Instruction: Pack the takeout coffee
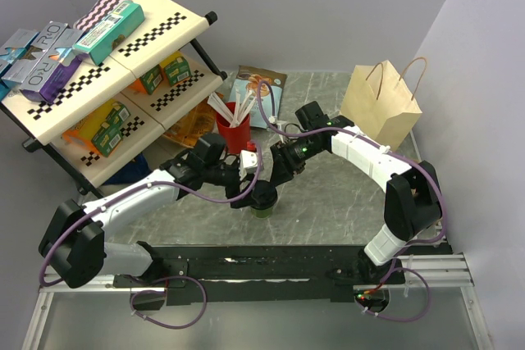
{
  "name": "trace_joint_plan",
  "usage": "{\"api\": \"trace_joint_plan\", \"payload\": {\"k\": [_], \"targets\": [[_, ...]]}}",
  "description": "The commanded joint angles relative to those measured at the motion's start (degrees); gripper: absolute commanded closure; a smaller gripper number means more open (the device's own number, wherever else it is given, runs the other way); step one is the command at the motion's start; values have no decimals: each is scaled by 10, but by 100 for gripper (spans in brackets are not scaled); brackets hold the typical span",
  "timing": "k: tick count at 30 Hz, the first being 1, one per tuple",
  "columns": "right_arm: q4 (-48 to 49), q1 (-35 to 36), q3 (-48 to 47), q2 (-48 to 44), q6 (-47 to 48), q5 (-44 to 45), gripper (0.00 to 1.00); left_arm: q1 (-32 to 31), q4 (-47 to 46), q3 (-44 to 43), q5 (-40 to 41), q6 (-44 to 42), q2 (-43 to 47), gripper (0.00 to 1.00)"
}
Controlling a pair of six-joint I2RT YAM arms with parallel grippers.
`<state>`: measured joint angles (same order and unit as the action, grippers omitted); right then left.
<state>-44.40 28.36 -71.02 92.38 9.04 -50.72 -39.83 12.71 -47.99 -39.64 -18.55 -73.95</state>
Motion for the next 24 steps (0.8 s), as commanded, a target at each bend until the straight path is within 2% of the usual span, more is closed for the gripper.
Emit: {"api": "trace_joint_plan", "payload": {"k": [1, 24], "targets": [[2, 1, -5, -15, 5, -22, 41, -2, -13, -33, -15, 4, 8, 23], [4, 4, -1, -15, 3, -22, 41, -2, 20, -20, -32, -19, 10, 21]]}}
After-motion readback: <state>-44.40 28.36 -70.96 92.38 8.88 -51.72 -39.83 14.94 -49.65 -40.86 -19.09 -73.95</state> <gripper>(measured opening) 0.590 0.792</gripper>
